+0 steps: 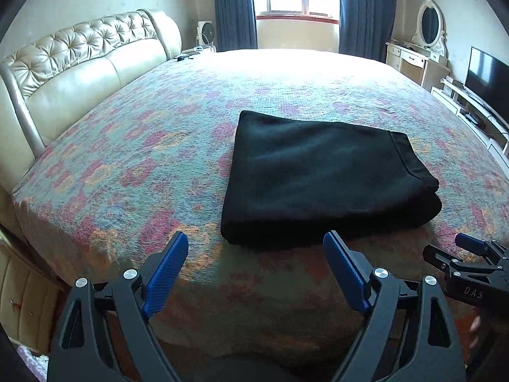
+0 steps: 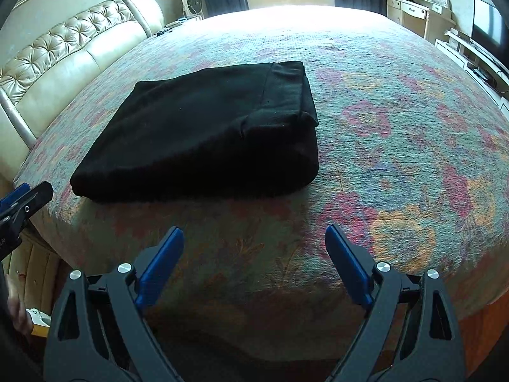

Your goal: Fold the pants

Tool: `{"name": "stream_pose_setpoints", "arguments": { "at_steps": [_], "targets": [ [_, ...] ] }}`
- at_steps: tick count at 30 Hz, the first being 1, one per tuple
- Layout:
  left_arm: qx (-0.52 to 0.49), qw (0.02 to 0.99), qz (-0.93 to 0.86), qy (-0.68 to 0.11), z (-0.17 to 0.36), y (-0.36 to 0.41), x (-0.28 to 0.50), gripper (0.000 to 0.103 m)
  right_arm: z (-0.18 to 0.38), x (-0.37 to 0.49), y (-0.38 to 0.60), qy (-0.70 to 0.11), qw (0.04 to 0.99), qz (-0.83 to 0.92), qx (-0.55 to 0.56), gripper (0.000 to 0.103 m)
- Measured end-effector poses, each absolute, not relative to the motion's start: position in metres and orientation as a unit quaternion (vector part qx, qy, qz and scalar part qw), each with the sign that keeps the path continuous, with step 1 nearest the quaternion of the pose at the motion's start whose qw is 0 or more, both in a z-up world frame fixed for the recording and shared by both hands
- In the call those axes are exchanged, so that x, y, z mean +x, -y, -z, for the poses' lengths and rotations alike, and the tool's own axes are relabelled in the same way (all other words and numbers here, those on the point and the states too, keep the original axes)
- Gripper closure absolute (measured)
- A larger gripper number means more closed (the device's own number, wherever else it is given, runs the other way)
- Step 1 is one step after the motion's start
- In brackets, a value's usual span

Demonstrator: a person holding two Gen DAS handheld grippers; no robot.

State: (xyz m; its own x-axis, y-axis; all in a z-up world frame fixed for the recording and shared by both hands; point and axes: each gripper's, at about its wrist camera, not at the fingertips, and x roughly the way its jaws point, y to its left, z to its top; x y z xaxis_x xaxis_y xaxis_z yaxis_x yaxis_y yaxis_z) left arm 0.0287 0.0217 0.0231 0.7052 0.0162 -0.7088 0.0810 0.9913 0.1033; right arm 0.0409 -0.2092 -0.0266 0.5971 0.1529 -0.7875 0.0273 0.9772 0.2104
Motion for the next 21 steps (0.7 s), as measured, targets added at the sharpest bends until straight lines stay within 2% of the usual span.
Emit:
{"name": "stream_pose_setpoints", "arguments": {
  "at_steps": [6, 13, 19, 21],
  "targets": [
    [0.052, 0.915, -0.038, -0.399, -0.022, -0.030, 0.035, 0.015, 0.030, 0.041, 0.209, -0.453, 0.885, -0.038, 0.105, 0.013],
    [0.045, 0.920, 0.049, -0.386, -0.040, -0.036, 0.041, 0.015, 0.026, 0.040, 0.214, -0.459, 0.878, -0.048, 0.127, 0.013],
    [0.017, 0.917, 0.013, -0.399, -0.045, -0.100, 0.111, 0.015, -0.020, 0.075, 0.255, -0.401, 0.900, -0.042, 0.164, 0.013],
    [-0.001, 0.914, -0.005, -0.406, -0.037, -0.134, 0.151, 0.015, -0.030, 0.106, 0.282, -0.371, 0.912, -0.012, 0.176, 0.006]
  ]
}}
